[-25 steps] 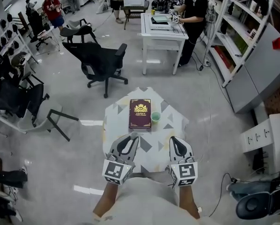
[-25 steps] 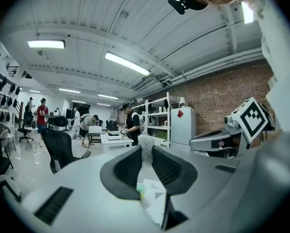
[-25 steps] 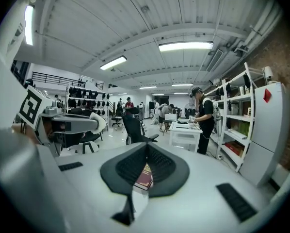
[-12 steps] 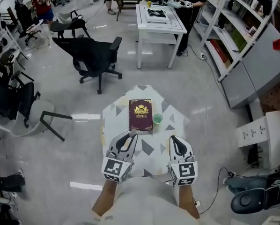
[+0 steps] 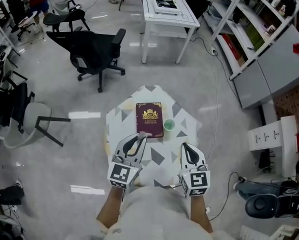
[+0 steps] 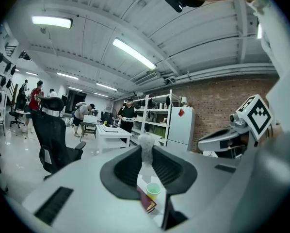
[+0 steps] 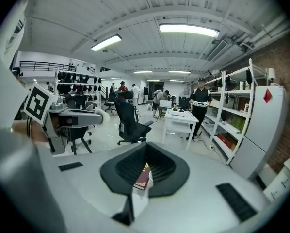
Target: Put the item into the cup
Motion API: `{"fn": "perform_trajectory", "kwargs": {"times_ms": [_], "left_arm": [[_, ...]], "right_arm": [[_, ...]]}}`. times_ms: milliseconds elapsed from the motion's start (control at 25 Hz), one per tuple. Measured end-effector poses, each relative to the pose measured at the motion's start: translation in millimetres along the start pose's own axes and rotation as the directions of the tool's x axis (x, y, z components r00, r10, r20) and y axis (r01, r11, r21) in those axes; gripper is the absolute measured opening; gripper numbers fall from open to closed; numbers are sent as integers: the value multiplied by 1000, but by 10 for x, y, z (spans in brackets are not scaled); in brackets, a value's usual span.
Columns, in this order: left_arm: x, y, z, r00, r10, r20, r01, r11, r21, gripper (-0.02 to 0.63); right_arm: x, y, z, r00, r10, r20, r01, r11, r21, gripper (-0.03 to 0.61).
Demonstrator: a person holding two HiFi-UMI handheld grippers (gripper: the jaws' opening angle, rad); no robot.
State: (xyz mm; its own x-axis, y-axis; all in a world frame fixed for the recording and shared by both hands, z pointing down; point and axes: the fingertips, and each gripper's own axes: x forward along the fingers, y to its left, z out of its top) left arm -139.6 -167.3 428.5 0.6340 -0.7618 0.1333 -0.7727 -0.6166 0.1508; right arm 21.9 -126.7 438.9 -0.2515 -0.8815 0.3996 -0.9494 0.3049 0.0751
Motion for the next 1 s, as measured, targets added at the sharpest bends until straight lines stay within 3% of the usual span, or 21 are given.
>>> {"fn": "perform_trajectory", "kwargs": {"times_ms": [360, 1000], "left_arm": [[399, -52, -148, 999, -34, -36, 34, 999, 8, 74], [1016, -255, -564, 985, 68, -159, -63, 997, 35, 74]], "right_arm": [[188, -263, -217, 999, -16, -43, 18, 999, 33, 6], [703, -690, -556, 983, 178, -41, -173, 979, 106, 20]]}}
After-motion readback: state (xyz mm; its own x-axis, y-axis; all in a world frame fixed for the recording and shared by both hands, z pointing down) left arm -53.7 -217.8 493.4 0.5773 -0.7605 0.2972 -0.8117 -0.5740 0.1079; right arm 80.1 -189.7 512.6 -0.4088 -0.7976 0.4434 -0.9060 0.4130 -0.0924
